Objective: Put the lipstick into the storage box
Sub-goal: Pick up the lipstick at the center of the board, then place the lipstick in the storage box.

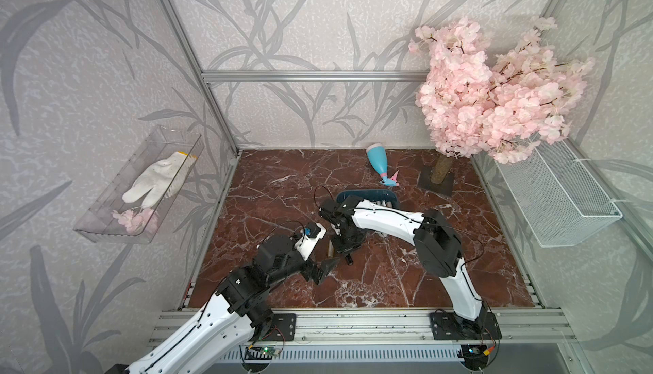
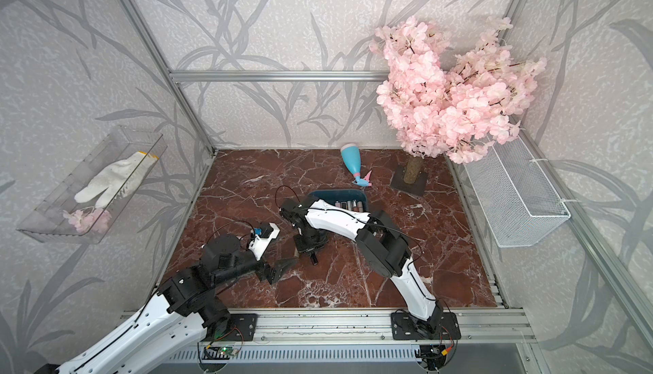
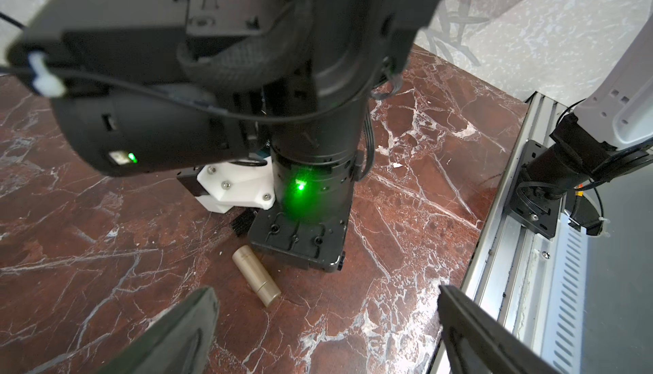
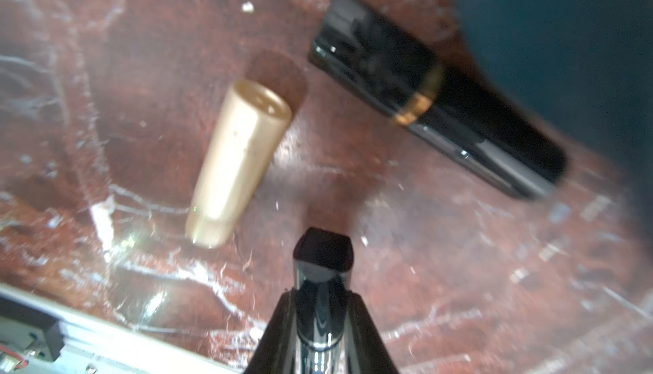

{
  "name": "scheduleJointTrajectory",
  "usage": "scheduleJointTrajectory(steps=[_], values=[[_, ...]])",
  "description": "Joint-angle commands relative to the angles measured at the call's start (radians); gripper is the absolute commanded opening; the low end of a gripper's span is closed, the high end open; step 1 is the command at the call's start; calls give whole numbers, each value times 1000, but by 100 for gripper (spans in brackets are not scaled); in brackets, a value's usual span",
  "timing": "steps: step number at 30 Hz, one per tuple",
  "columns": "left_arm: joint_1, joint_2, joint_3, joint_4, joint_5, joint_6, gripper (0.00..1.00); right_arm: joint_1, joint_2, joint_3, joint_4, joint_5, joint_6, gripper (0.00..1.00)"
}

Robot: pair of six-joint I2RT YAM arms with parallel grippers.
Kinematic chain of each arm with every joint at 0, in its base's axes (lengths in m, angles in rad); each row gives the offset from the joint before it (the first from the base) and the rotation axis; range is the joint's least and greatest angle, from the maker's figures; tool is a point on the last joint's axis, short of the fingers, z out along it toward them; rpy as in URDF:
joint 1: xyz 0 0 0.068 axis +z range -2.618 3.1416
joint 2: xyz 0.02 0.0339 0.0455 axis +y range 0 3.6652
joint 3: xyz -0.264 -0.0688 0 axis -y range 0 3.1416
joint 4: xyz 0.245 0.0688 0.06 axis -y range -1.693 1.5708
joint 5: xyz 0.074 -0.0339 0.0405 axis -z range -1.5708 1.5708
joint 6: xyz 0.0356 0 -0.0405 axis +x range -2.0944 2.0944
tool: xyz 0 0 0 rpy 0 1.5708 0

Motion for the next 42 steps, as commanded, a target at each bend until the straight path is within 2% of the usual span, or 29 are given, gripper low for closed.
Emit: scheduleJointTrajectory(steps=[1, 9, 17, 28, 42], values=[[6, 1, -2, 58, 3, -1, 100, -12, -112, -29, -41, 23, 14, 12], [6, 63, 36, 112, 20, 11, 100, -83, -244, -40, -62, 11, 26, 12], [6, 169, 97, 159, 30, 51, 100, -198, -270, 34, -80, -20, -1, 13], [29, 304, 157, 201, 22, 49, 100, -295, -109, 234, -109, -67, -50, 13], [227, 498, 213, 319, 302, -112, 100, -341, 118, 412, -134, -106, -77, 13]])
